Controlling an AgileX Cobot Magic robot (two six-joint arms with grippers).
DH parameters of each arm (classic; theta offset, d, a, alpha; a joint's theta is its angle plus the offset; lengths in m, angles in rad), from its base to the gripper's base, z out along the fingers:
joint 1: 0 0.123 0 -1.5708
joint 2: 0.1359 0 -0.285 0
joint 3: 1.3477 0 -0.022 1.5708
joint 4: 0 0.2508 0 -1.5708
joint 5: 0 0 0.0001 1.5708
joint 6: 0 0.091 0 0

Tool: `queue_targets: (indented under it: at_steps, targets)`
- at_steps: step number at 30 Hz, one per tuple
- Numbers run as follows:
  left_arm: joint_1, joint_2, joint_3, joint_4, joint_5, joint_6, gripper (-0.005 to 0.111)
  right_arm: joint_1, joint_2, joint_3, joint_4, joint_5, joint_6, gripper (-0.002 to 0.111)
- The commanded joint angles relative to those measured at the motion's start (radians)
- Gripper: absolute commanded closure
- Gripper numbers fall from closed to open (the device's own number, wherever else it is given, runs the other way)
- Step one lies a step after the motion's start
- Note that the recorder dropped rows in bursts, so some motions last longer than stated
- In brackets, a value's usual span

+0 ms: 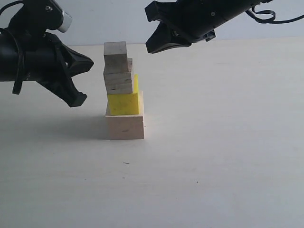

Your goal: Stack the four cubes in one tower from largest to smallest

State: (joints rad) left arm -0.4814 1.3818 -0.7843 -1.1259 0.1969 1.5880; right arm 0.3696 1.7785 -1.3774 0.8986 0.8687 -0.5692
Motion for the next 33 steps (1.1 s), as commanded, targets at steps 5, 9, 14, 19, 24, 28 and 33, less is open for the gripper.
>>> queue_targets:
  at_steps: [5,9,14,19,24,28,33]
  targets:
    - [0.005,-0.01,0.001,-0.013,-0.009,-0.008,0.107,0.017,0.002,0.005,0.042,0.034,-0.033,0.108]
    - [0.003,-0.01,0.001,-0.013,-0.009,-0.008,0.107,0.031,0.003,0.005,0.041,0.036,-0.033,0.108]
    - [0.003,-0.01,0.001,-0.013,-0.009,-0.006,0.107,0.038,0.003,0.005,0.036,0.049,-0.033,0.108]
    - [0.003,-0.01,0.001,-0.013,-0.009,-0.003,0.107,0.038,0.003,0.016,0.043,0.063,-0.029,0.108]
    - [0.003,-0.01,0.001,-0.013,-0.009,-0.003,0.107,0.038,0.003,0.063,0.061,0.053,-0.031,0.108]
    - [0.003,-0.01,0.001,-0.013,-0.009,-0.003,0.107,0.038,0.003,0.068,0.089,0.053,-0.061,0.108]
    - [0.003,-0.01,0.001,-0.013,-0.009,-0.003,0.107,0.038,0.003,0.068,0.099,0.053,-0.078,0.108]
